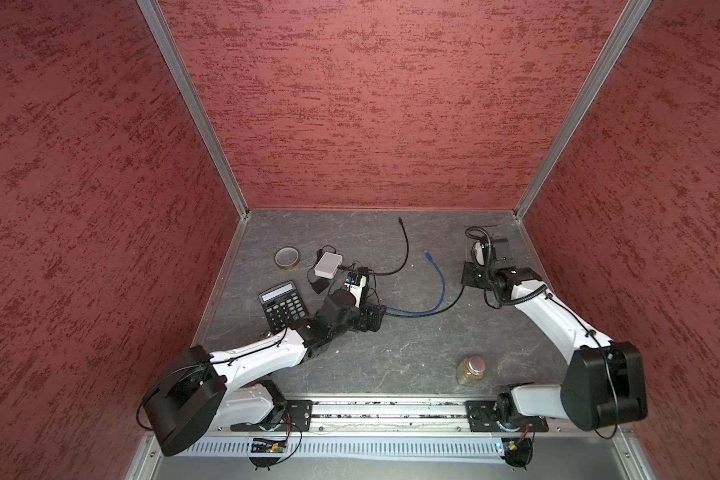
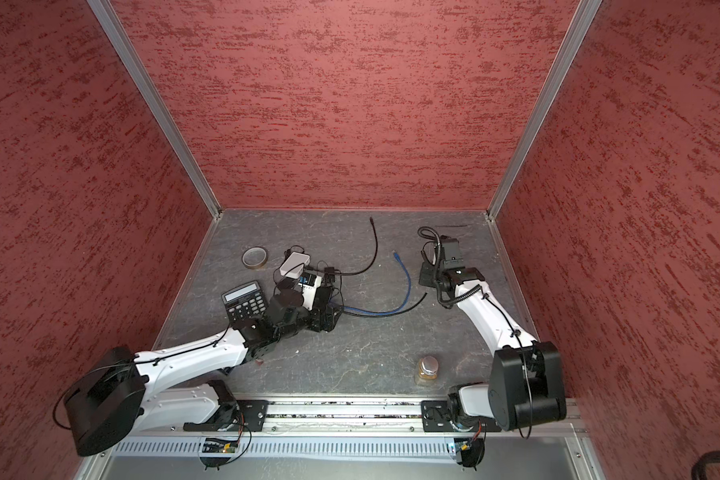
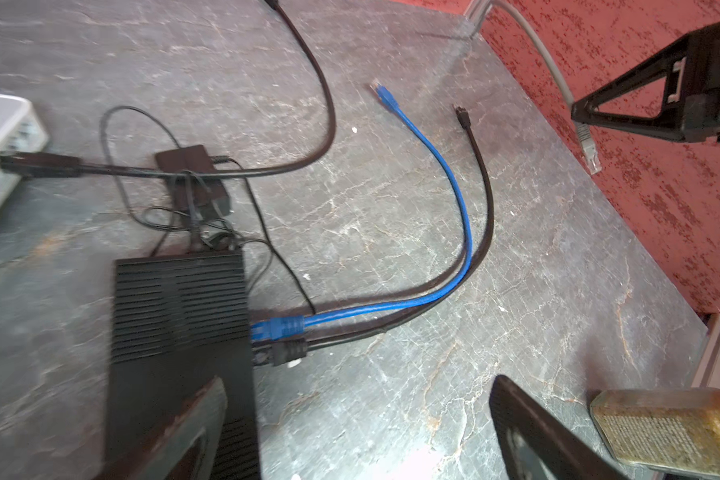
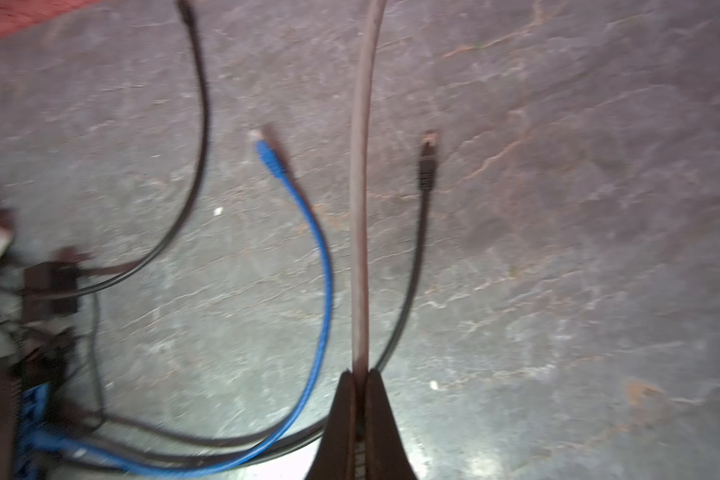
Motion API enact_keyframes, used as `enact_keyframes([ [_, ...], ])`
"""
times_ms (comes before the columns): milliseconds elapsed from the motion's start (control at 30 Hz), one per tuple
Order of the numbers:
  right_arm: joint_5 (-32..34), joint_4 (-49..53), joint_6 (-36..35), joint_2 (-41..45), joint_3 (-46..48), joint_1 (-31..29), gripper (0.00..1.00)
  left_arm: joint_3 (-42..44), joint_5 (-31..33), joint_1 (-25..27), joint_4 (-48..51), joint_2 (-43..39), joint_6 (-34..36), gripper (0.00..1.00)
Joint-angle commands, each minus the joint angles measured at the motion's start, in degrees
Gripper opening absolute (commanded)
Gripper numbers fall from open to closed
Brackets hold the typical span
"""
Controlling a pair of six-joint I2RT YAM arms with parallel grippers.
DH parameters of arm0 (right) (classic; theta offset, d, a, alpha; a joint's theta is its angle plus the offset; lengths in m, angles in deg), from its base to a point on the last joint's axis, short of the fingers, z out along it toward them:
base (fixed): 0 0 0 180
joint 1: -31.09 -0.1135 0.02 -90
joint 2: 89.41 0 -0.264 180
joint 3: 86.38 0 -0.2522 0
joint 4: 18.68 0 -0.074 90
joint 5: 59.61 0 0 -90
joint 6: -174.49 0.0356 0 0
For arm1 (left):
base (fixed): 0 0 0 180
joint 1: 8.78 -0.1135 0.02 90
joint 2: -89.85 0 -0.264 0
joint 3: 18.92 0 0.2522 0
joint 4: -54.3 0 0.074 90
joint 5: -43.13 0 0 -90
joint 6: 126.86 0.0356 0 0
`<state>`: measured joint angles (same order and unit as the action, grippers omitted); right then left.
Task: Insert the plug into the switch port
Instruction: 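Lift the grey cable with the right gripper while the left moves toward it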
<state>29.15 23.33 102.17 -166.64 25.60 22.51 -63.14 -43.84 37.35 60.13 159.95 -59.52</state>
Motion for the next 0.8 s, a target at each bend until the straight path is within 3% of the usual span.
enact_keyframes([
  [0, -5.8, -4.0, 4.5, 2.1, 2.2, -1.7, 0.00, -2.4, -1.7, 2.2, -5.3, 3.5, 0.9, 1.00],
  [300, -3.0, -5.8, 9.2, 3.7, 4.0, -7.2, 0.00, -10.0, -3.0, 9.4, -10.6, 15.5, 2.7, 1.00],
  [633, -4.7, -11.8, 11.8, 4.2, 7.1, -10.2, 0.00, -17.9, -8.1, 11.1, -15.8, 26.0, -0.8, 1.00],
  [767, -5.5, -13.4, 12.6, 5.2, 7.6, -10.7, 0.00, -20.6, -8.9, 11.1, -17.2, 29.4, -2.3, 0.95],
])
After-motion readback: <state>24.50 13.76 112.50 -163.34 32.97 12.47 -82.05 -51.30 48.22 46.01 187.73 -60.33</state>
